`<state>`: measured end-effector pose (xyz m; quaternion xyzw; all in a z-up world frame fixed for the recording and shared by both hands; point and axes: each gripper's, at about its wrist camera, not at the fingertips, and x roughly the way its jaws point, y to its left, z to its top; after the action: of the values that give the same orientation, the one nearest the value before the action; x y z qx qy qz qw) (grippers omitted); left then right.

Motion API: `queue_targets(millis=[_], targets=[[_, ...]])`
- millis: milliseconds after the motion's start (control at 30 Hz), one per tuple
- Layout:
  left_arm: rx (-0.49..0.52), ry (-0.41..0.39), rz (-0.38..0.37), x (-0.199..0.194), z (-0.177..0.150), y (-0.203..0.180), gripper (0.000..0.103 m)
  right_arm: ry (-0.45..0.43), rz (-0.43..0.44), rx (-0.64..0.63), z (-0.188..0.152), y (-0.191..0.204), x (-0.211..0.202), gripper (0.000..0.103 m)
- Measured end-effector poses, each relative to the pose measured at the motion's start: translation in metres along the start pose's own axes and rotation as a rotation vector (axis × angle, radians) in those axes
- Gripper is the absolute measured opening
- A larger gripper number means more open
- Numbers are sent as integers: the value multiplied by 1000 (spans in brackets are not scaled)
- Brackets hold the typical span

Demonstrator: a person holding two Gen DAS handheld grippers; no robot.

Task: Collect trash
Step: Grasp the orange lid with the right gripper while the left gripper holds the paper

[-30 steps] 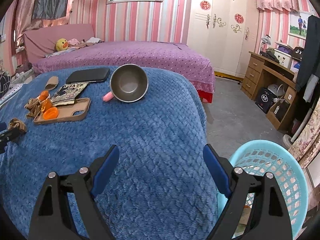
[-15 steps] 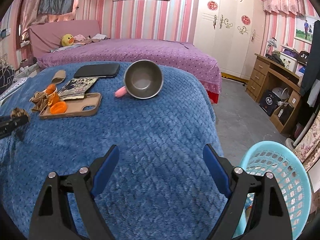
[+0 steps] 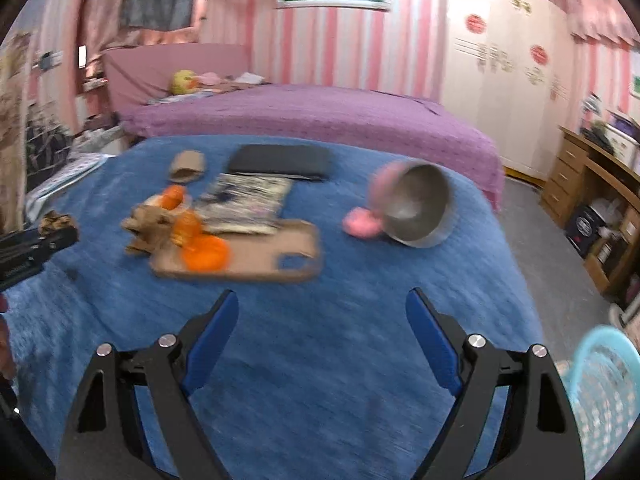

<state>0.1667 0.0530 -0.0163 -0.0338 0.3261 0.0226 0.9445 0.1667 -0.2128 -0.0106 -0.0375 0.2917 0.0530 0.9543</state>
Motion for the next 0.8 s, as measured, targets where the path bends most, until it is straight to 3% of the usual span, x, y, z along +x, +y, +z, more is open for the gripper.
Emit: queue_targets(millis=[200,367,500,600,700,800], targets=[[-20,-7,22,3,6,15,47,11,80,-97,19,54,28,84],[-59,7,17,7,7,26,47,85,117,-73,28,61,57,81],[-74,13,10,10,7,28,47,124,142,-57,31,62,74,59],[-58,15,8,11,7,23,47,160,157,-68,29,67,84,49],[-50,12,7,10,6,20,47,174,166,-89,28,73,88,40],[-47,10,6,10,6,17,47,164,170,-103,28,76,87,40]])
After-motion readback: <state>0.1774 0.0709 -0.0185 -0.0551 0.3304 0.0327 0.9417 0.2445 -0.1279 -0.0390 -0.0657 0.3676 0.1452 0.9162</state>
